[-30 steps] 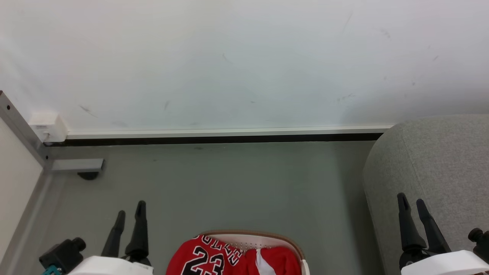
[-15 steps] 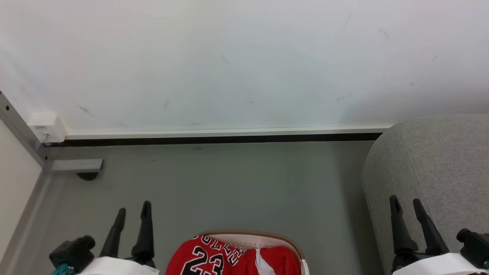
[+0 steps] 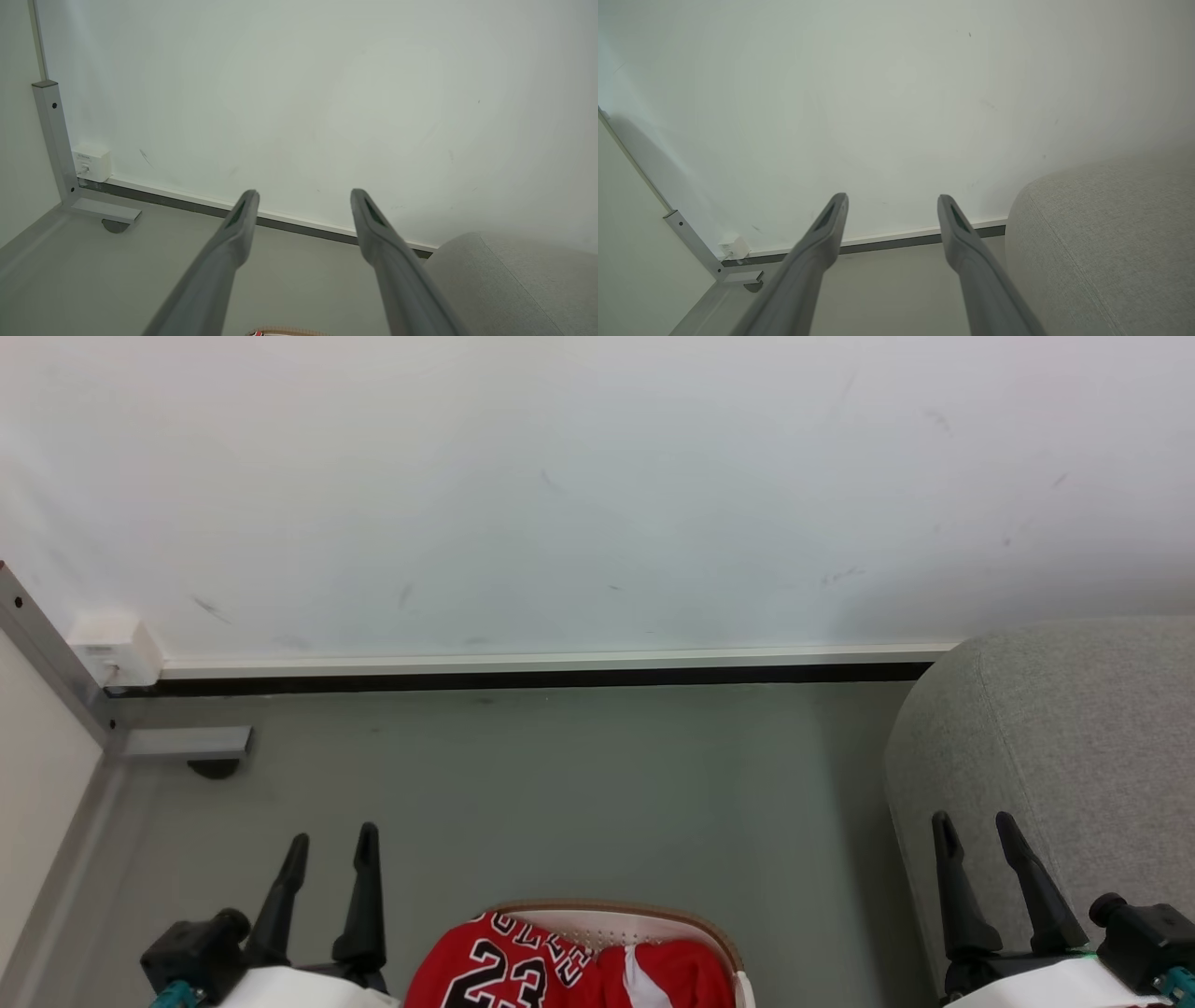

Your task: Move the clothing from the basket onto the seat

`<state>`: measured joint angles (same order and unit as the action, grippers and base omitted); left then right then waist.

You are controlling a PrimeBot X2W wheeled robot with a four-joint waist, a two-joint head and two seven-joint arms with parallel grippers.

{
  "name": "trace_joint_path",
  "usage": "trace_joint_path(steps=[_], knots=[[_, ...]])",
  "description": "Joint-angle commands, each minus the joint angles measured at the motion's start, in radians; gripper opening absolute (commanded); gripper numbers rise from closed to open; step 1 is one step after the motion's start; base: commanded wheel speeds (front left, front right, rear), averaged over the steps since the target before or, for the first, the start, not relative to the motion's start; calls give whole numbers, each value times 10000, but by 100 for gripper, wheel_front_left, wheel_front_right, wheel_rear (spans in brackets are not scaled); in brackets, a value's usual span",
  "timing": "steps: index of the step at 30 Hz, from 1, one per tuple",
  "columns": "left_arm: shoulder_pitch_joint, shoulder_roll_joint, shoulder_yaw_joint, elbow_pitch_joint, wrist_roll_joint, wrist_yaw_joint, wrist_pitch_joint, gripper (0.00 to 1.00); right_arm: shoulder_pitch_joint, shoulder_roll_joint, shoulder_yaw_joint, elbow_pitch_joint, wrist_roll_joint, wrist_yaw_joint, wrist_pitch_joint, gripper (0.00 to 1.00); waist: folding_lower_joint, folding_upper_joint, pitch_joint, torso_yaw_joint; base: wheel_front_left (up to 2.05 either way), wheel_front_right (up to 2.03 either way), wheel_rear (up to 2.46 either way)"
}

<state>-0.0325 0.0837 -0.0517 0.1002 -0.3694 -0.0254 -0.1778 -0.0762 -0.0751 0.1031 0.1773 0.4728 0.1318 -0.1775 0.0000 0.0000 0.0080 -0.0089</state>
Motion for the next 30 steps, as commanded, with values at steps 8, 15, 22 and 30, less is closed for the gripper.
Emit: trace_joint_path(steps=[8, 15, 22, 30], knots=[[34, 89, -57, -193, 829, 72, -239, 100, -147, -44, 91, -175, -829, -15, -241, 100, 0, 0, -5, -1, 0, 0, 0], [76, 60, -42, -265, 1372, 97, -387, 100, -103, -18, 141, -253, -1335, -16, -391, 100, 0, 0, 1, -17, 0, 0, 0], [104, 14, -31, -182, 1831, 48, -545, 100, -75, 6, 198, -294, -1756, -17, -538, 100, 0, 0, 26, -27, 0, 0, 0], [133, -100, 63, -194, 2335, -26, -683, 100, -57, 18, 278, -300, -2286, -19, -689, 100, 0, 0, 33, -52, 0, 0, 0]])
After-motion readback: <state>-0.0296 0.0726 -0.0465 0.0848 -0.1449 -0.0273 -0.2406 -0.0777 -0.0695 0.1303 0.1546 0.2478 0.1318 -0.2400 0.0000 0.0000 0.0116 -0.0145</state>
